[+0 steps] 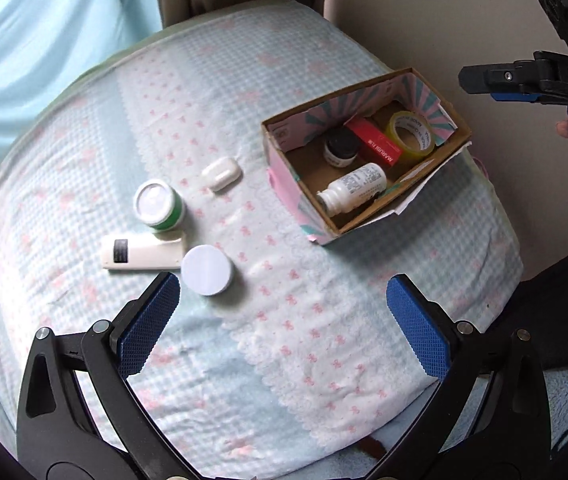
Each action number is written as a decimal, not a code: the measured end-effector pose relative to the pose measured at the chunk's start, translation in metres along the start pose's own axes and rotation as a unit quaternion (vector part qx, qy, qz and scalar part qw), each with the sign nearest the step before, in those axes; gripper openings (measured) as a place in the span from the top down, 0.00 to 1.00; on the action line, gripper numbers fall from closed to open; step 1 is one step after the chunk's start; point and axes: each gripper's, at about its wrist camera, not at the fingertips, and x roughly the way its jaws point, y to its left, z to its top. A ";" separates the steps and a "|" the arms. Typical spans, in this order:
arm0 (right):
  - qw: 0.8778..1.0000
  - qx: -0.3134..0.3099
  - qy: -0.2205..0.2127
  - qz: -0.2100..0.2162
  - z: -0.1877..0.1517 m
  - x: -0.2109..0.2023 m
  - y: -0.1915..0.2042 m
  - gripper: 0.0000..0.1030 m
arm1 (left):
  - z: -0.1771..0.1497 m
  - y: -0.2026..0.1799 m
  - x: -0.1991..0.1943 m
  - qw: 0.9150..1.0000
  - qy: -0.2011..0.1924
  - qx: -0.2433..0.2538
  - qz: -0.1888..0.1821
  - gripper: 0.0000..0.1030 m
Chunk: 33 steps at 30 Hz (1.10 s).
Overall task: Organize rigid objects
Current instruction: 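Raise both tools back toward the remaining items on the bed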
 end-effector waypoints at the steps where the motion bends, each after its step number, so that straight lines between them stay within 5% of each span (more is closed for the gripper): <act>1: 1.000 -0.009 -0.009 -0.011 -0.002 -0.004 0.011 0.00 | -0.005 0.008 -0.006 1.000 -0.005 0.000 0.004 0.00; 7: 0.998 -0.037 -0.028 -0.032 -0.015 -0.011 0.078 0.00 | -0.031 0.058 -0.042 0.998 -0.052 0.000 0.024 0.00; 20: 0.999 -0.002 -0.004 -0.039 -0.044 0.058 0.188 0.00 | -0.052 0.177 -0.020 0.996 -0.035 0.075 -0.025 0.00; 24: 0.999 0.015 0.014 -0.050 -0.052 0.092 0.209 0.00 | -0.045 0.196 0.006 0.988 -0.041 0.148 -0.031 0.00; 27: 0.998 0.021 0.031 -0.055 -0.058 0.116 0.220 0.00 | -0.034 0.204 0.034 0.979 -0.011 0.201 -0.034 0.00; 33: 0.996 -0.001 0.043 -0.072 -0.064 0.162 0.233 0.00 | -0.013 0.207 0.089 0.953 0.015 0.303 -0.011 0.00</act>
